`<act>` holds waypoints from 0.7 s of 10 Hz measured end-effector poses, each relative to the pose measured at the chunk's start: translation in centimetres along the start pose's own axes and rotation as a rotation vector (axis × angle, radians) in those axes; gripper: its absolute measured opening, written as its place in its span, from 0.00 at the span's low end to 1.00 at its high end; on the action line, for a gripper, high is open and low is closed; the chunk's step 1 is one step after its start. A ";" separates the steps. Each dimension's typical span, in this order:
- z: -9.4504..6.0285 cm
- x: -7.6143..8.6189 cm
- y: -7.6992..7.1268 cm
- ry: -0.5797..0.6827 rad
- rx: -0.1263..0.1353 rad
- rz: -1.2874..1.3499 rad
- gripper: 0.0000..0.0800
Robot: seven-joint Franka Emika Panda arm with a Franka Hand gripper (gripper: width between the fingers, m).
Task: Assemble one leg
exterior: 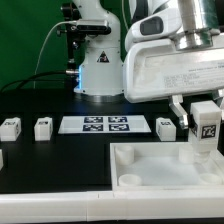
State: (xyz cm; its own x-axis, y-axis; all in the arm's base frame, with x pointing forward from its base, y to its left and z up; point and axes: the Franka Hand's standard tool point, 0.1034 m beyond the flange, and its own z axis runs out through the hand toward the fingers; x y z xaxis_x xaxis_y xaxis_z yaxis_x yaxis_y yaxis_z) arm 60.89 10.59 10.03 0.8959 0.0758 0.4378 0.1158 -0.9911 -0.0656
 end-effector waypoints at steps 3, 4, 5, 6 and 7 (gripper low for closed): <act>0.0 0.0 0.0 0.001 0.000 -0.019 0.37; 0.0 0.0 0.0 0.000 0.000 -0.025 0.37; 0.2 0.4 0.1 -0.004 0.000 -0.040 0.37; 0.4 0.9 0.5 0.020 -0.003 -0.042 0.37; 0.7 1.2 0.8 0.047 -0.007 -0.038 0.37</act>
Offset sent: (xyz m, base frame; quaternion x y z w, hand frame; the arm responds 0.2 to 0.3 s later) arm 0.0000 0.0000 0.0000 0.0000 0.0000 0.0000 1.0000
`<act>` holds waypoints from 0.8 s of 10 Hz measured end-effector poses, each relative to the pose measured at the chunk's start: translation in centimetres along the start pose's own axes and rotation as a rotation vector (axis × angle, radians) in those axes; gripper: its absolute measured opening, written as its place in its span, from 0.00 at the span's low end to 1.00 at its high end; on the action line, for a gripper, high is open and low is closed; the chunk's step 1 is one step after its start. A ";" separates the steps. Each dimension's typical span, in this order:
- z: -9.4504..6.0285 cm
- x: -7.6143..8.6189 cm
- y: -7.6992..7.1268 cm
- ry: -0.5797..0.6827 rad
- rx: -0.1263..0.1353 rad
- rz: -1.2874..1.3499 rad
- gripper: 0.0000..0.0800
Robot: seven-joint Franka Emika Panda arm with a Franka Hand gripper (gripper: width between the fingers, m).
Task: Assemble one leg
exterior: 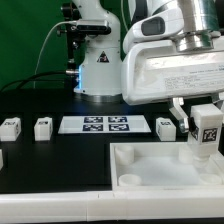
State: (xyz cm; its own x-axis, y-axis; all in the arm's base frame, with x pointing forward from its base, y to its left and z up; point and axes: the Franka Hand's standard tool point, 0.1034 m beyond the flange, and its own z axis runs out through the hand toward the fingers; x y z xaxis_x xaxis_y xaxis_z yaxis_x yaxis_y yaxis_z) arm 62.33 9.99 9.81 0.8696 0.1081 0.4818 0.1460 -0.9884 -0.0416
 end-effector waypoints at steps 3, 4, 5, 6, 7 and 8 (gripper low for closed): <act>0.5 1.1 0.0 0.014 0.001 0.000 0.37; 0.5 1.0 0.0 0.012 0.002 -0.001 0.37; 0.5 1.0 0.0 0.012 0.002 -0.002 0.37; 0.5 0.9 -0.1 0.015 0.001 -0.003 0.37; 0.8 0.3 -0.3 0.013 0.003 -0.006 0.37; 1.1 0.0 -0.7 0.011 0.005 -0.011 0.37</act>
Offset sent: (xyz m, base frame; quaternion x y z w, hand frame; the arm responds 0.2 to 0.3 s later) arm 0.0000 0.0000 0.0000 0.0000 0.0000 0.0000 1.0000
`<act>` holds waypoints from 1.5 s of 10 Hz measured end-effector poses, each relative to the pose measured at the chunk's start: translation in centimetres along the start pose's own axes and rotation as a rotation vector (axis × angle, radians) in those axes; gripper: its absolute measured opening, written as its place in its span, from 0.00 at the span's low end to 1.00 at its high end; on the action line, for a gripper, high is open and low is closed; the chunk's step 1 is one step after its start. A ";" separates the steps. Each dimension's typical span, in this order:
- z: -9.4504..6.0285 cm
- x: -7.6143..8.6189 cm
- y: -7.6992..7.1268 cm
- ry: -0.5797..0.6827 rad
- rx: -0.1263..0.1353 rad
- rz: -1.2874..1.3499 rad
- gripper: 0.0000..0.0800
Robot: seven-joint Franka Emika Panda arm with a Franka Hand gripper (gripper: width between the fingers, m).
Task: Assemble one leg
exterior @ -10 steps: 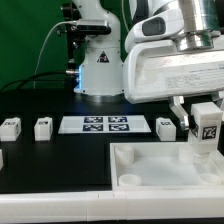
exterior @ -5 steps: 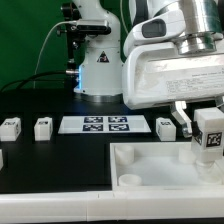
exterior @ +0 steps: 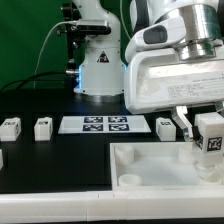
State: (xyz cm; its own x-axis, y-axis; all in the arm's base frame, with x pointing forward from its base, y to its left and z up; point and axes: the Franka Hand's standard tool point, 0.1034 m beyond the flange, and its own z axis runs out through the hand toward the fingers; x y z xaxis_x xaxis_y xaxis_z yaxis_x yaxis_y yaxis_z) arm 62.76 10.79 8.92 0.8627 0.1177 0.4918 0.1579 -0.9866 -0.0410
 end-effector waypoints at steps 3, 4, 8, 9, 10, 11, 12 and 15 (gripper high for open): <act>0.6 -0.7 -0.7 0.005 0.004 -0.010 0.37; 0.6 -0.7 -0.7 0.004 0.004 -0.012 0.37; 1.3 -1.2 -0.8 0.058 -0.001 -0.014 0.37; 1.3 -1.0 -0.8 0.079 -0.003 -0.014 0.37; 1.4 -1.0 -0.8 0.090 -0.004 -0.015 0.37; 1.4 -1.0 -0.8 0.094 -0.005 -0.016 0.37; 1.4 -1.0 -0.7 0.095 -0.005 -0.017 0.37; 1.4 -1.0 -0.7 0.099 -0.006 -0.023 0.37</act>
Offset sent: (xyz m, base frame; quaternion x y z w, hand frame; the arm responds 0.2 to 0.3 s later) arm -0.0056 -0.0013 -0.0031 -0.0051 0.0088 -0.0015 0.9999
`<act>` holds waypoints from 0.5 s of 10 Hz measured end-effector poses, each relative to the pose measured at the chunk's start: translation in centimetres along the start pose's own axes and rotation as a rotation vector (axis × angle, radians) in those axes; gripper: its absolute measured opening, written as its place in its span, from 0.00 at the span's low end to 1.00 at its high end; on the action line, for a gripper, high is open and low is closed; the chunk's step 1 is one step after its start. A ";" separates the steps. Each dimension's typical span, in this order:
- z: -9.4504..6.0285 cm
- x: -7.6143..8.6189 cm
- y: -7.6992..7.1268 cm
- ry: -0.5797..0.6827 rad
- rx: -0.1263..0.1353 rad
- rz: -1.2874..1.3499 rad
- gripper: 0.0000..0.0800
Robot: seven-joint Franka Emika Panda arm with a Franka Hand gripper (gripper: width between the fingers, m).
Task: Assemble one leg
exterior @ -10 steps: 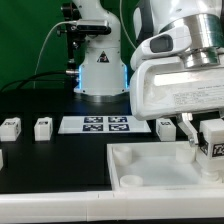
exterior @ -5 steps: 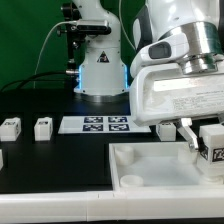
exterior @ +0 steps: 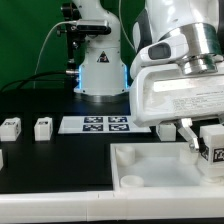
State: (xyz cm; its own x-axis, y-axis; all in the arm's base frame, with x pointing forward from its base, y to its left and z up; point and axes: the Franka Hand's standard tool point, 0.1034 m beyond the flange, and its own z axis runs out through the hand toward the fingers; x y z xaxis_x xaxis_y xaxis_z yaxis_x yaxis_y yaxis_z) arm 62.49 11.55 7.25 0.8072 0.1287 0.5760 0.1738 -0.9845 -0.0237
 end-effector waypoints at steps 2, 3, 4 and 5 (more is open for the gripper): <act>0.2 -0.3 0.2 -0.011 -0.001 -0.008 0.38; 0.2 -0.3 0.2 -0.011 -0.001 -0.009 0.60; 0.2 -0.3 0.2 -0.012 -0.001 -0.010 0.76; 0.1 -0.3 0.3 -0.012 -0.002 -0.012 0.76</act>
Offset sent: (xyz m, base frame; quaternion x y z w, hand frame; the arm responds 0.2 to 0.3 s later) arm -0.0018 0.0012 0.0027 0.0038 -0.0068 0.0009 1.0000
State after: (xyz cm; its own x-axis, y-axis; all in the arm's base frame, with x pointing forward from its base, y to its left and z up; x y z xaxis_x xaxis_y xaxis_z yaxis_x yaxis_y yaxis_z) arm 62.37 11.25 6.95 0.8117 0.1414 0.5667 0.1823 -0.9831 -0.0158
